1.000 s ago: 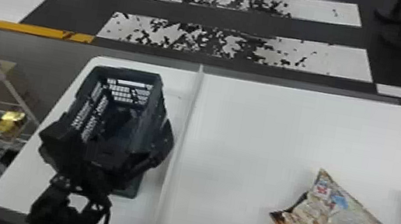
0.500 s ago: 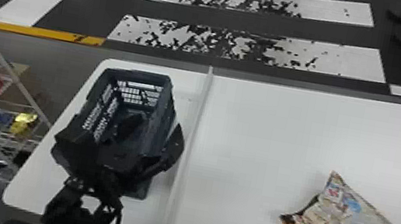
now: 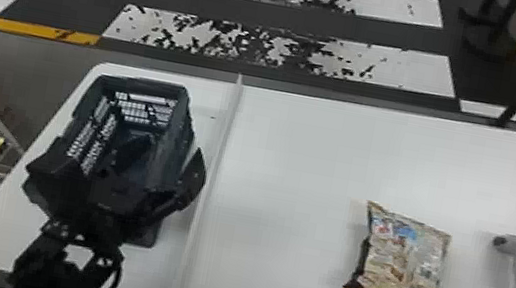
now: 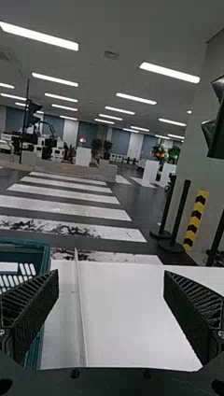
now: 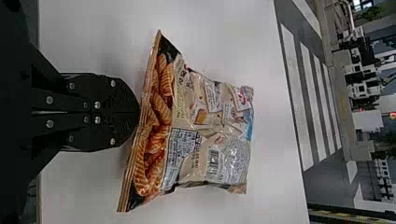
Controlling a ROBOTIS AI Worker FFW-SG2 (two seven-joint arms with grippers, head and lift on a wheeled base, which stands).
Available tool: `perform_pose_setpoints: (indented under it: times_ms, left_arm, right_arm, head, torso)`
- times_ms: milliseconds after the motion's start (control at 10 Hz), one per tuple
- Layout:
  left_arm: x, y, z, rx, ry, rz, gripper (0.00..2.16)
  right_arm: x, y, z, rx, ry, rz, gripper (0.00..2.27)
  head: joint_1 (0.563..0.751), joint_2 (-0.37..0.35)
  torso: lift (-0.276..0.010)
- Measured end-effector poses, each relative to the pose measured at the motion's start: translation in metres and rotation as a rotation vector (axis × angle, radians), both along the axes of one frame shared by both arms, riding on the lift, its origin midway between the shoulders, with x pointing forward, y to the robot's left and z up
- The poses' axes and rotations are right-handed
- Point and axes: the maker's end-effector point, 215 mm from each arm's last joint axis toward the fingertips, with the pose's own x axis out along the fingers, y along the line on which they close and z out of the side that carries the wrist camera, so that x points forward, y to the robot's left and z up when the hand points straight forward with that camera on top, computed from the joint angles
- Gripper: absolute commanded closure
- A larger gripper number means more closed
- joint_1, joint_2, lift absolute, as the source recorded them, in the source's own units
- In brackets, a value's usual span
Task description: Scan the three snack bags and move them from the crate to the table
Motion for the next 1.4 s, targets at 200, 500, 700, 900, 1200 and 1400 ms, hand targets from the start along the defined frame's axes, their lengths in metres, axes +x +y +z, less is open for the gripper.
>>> perform_pose_setpoints:
  times_ms: [200, 500, 700, 900, 1200, 1400]
  left_arm:
    - [0.000, -0.004, 0.000, -0.004, 0.000, -0.005, 0.03]
    - [-0.001, -0.005, -0.001, -0.006, 0.002, -0.006, 0.03]
    - [-0.001, -0.005, -0.004, -0.006, 0.007, -0.005, 0.03]
    - [-0.001, -0.005, -0.005, -0.007, 0.007, -0.006, 0.03]
    - [-0.004, -0.011, -0.003, -0.012, 0.004, -0.016, 0.03]
    - [-0.005, -0.016, 0.000, -0.011, 0.000, -0.027, 0.03]
  right_arm:
    - [0.005, -0.021, 0.002, -0.003, -0.005, -0.045, 2.19]
    - [-0.004, -0.011, 0.009, 0.029, -0.004, -0.040, 2.19]
    - [-0.009, 0.008, 0.028, 0.065, -0.022, -0.013, 2.19]
    - [0.000, 0.009, 0.051, 0.079, -0.064, -0.012, 2.19]
    - [0.065, -0.020, 0.084, 0.049, -0.198, -0.050, 2.19]
    - [0.099, -0.029, 0.086, 0.033, -0.243, -0.068, 2.19]
  head:
    - [0.695, 0.024]
    - [0.695, 0.022]
    - [0.695, 0.061]
    - [0.695, 0.067]
    - [0.695, 0.016]
    - [0.695, -0.013]
  torso:
    - [-0.062]
    - [-0.062]
    - [-0.062]
    - [-0.062]
    - [-0.062]
    - [-0.062]
